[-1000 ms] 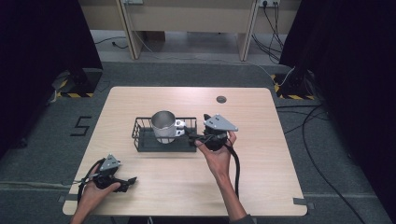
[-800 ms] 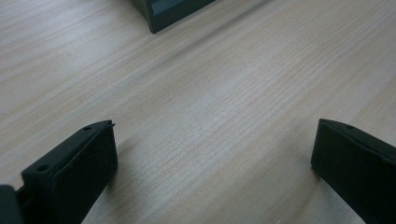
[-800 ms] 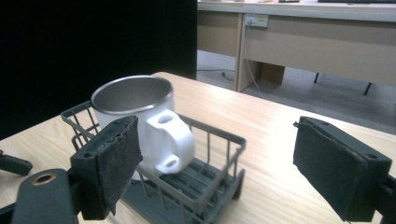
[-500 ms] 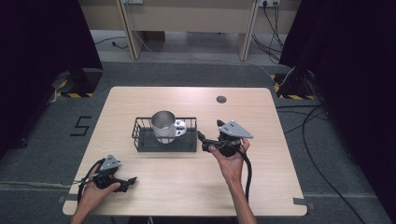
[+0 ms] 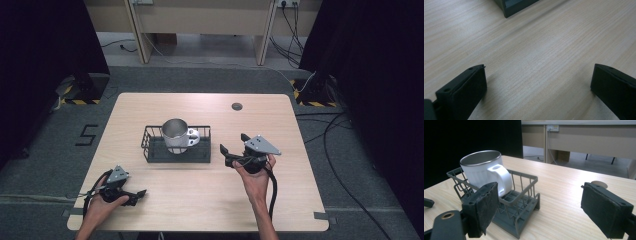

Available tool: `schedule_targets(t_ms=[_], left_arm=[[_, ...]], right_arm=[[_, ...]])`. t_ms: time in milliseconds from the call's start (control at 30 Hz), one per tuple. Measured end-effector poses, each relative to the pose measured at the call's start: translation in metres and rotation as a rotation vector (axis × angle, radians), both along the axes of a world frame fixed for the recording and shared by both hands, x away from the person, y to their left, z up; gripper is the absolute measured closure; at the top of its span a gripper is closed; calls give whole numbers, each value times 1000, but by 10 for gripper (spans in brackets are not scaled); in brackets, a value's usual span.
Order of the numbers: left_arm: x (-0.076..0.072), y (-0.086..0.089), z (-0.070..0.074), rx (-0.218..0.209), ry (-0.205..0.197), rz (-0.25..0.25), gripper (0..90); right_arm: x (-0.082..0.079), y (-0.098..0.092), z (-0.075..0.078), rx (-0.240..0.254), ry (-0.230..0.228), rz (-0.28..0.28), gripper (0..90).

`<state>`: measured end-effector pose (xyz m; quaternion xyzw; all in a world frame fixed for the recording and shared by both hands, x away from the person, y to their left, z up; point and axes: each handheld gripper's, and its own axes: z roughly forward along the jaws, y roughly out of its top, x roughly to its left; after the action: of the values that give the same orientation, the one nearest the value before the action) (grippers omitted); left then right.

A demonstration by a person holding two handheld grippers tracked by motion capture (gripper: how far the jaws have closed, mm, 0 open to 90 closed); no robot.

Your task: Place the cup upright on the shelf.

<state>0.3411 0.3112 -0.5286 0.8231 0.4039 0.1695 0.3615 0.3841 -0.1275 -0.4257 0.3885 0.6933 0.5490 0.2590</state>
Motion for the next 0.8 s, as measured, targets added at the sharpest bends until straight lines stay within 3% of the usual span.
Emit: schedule_targets(t_ms=[800], left_arm=[[0, 0, 0, 0, 0, 0, 0]], right_arm=[[-17, -21, -19, 6, 10, -17, 154]])
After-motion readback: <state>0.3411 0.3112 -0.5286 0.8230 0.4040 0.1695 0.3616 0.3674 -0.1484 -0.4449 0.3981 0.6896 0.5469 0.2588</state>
